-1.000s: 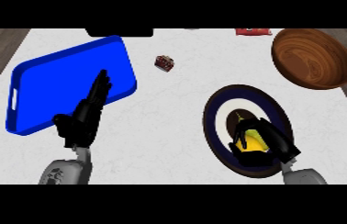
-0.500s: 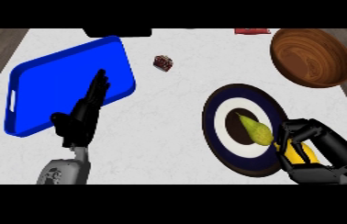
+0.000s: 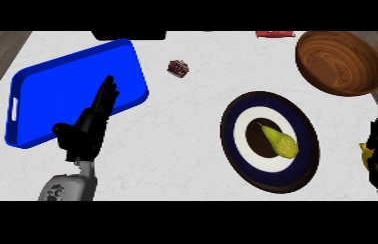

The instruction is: Pick the lemon from the plate and place it in the bowl

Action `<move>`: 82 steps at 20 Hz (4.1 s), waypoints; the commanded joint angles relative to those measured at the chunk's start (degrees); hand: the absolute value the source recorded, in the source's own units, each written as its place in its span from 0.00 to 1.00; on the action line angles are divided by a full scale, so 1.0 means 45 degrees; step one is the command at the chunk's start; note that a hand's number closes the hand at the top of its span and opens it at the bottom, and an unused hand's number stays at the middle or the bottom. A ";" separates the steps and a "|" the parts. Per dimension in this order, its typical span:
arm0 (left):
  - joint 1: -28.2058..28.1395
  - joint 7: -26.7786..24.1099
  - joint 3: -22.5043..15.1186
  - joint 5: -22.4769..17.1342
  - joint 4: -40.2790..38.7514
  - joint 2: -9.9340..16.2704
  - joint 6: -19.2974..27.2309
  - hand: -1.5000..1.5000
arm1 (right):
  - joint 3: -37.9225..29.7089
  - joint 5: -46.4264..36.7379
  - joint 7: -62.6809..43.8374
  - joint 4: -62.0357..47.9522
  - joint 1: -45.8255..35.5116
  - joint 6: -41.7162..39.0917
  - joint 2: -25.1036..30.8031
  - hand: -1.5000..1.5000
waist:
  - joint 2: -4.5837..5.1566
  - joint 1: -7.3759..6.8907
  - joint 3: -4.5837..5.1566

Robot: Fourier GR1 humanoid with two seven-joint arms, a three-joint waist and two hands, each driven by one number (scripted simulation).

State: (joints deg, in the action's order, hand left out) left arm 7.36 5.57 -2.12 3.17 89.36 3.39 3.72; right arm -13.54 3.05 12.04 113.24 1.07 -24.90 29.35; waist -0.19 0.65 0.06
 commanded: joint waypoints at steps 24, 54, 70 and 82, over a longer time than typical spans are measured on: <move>0.0272 -0.0685 -0.0129 0.0322 -0.0740 -0.0278 -0.0091 0.50 | 0.1119 -0.5161 -0.1945 -0.8146 -0.8188 0.2653 0.2491 1.00 | 0.0151 -0.0473 -0.0013; 0.0880 -0.0395 -0.0260 0.0267 -0.0761 -0.0493 -0.0245 0.50 | -0.0518 -0.6641 0.6578 -2.2478 -1.2227 0.2569 0.2749 0.00 | 0.0426 -0.0952 -0.0081; 0.0217 -0.0351 -0.0262 0.0258 -0.0176 -0.0351 -0.0315 0.50 | -0.3219 -0.4046 0.6049 -2.4108 -1.2268 -0.1884 0.5721 0.00 | 0.0331 -0.0803 -0.0088; 0.0467 -0.0289 0.0123 0.0024 -0.0362 -0.0141 -0.0442 0.50 | -0.3114 -0.3847 0.6866 -2.3208 -1.0613 -0.4263 0.6086 0.00 | 0.0356 -0.0699 -0.0117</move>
State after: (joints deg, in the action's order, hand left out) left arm 10.32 4.96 -2.41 3.74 88.13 2.05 2.17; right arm -27.62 -14.50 36.03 8.20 -49.31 -33.41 54.65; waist 1.37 -2.61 -0.44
